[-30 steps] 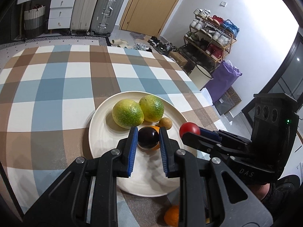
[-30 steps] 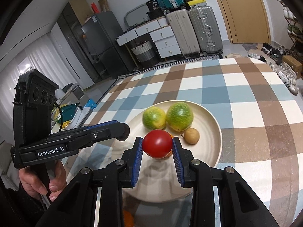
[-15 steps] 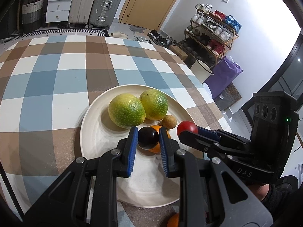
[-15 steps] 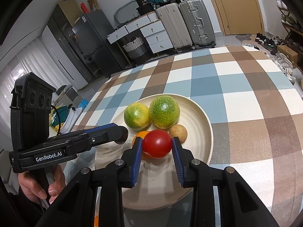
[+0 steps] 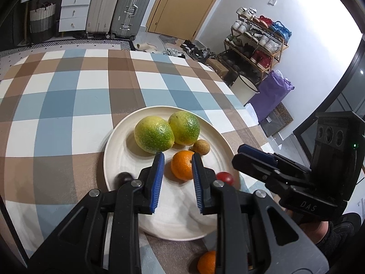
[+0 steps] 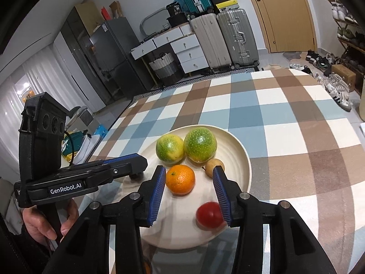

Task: Organize fruits
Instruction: 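Carry the plum and tomato onto the cream plate and open both tools, then withdraw both tools from the plate toward the loose orange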

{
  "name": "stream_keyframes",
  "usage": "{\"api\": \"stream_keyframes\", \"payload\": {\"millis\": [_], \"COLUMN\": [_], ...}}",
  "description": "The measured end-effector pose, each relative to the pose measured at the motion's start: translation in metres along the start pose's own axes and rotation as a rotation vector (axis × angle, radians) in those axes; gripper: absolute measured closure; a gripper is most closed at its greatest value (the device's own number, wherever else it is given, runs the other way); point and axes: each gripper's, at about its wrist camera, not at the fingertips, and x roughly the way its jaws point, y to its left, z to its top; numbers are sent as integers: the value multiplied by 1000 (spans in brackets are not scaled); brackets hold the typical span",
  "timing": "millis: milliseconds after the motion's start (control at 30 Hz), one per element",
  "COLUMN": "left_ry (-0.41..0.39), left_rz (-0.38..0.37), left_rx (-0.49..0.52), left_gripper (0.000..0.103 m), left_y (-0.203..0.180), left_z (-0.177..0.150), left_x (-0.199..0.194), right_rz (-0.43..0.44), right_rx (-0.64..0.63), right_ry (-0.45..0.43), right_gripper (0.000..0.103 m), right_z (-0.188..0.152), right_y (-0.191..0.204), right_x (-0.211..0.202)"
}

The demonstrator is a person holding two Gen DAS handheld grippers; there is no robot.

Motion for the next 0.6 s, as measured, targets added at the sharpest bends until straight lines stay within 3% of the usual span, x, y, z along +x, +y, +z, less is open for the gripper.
{"api": "stream_keyframes", "payload": {"millis": [600], "left_ry": [-46], "left_rz": [29], "left_rx": [23], "left_gripper": [76], "left_y": [-25], "left_z": [-46], "left_x": [-55], "right_rz": [-8], "right_rx": [-35], "right_ry": [-60], "right_gripper": [55], "right_z": [-25], "right_y": [24], "right_x": [-53]}}
